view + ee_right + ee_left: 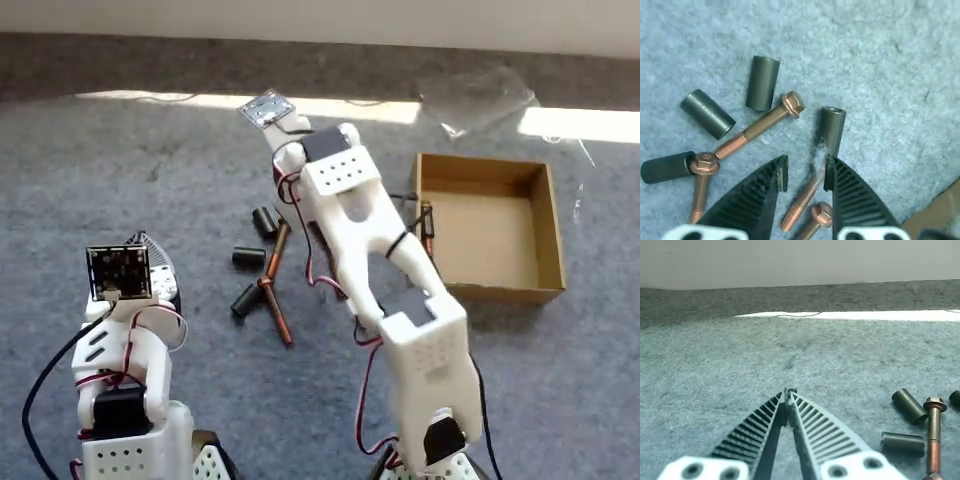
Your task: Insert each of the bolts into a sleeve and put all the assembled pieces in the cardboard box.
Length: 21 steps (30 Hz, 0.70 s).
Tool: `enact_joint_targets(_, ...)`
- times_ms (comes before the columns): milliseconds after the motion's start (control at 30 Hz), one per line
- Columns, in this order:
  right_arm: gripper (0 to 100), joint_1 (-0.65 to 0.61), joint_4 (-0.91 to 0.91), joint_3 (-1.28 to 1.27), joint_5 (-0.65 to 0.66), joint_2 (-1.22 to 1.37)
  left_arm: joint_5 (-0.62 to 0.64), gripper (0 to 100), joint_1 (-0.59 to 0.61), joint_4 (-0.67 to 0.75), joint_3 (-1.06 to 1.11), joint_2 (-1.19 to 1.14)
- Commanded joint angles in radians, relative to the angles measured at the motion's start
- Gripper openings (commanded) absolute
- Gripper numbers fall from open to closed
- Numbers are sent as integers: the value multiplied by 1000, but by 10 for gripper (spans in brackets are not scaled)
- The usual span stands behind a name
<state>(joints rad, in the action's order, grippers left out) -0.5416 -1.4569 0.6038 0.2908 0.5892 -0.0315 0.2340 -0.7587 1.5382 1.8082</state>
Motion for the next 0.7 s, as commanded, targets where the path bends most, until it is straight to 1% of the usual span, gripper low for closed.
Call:
enact_joint_targets(0,110,25,-85,251,12,102,-6,20,12,23,-5,12)
enact_joint_targets(67,110,36,-122,355,20,176,-6,20,12,23,-5,12)
enact_joint_targets(200,110,47,-199,516,115,302,-6,20,10,23,-5,12)
enact_joint_targets(367,110,62,-245,677,120,410,-6,20,7,23,-4,12)
enact_joint_targets(467,110,62,-257,725,121,456,-6,20,7,23,-4,12)
enact_joint_targets(667,110,62,-262,731,121,533,-6,20,7,23,-4,12)
